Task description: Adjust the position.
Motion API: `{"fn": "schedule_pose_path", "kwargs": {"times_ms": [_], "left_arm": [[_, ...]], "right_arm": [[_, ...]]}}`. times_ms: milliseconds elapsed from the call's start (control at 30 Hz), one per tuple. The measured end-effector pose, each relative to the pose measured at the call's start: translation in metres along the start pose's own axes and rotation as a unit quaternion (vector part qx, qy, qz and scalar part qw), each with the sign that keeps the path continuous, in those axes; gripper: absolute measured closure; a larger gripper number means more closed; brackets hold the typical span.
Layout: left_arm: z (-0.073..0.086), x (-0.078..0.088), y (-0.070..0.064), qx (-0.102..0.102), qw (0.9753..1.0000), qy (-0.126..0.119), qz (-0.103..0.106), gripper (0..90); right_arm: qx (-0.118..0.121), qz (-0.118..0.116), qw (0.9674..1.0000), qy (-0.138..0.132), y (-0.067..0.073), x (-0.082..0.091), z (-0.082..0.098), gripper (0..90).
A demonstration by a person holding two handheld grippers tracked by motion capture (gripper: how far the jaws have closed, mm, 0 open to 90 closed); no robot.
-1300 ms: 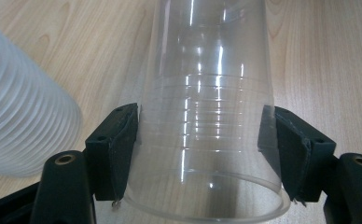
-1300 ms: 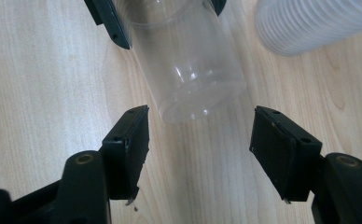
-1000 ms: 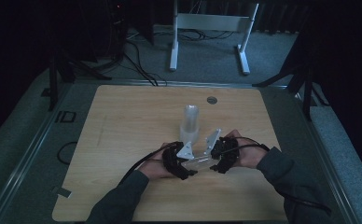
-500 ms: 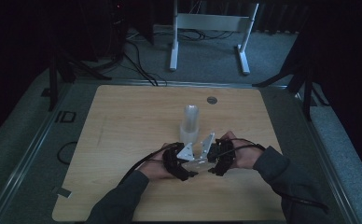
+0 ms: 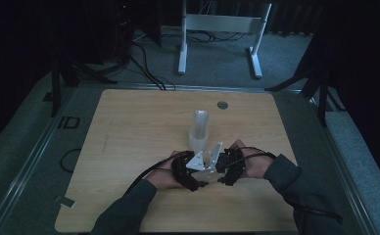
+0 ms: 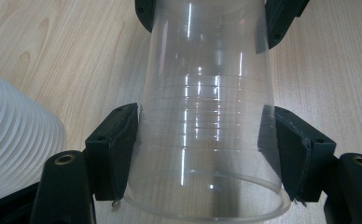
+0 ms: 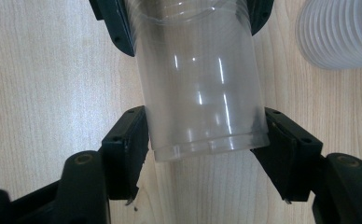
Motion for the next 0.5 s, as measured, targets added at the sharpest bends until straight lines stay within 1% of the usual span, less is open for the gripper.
{"fn": "schedule_pose_path", "kwargs": {"times_ms": [267,500], "left_arm": [[-0.0017,-0.0005,-0.0011,-0.006,1.0000,-0.001,0.000,29.7],[-0.0025,-0.0004,-0.0026,0.001,1.0000,-0.003,0.000,28.9]], "right_arm": [[0.001,-0.002,1.0000,0.005,0.0008,-0.0037,0.0004,37.2],[0.003,-0.002,1.0000,0.002,0.0010,-0.0027,0.0003,41.0]]}}
Point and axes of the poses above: each handheld gripper's, and its own axes: x roughly backward along the jaws, z roughly out of its underside, y roughly to its left, the point moved 4 cm from there along -x, roughly forward along the jaws, and after that the axes turned 10 degrees about -y, right-handed, at the moved point
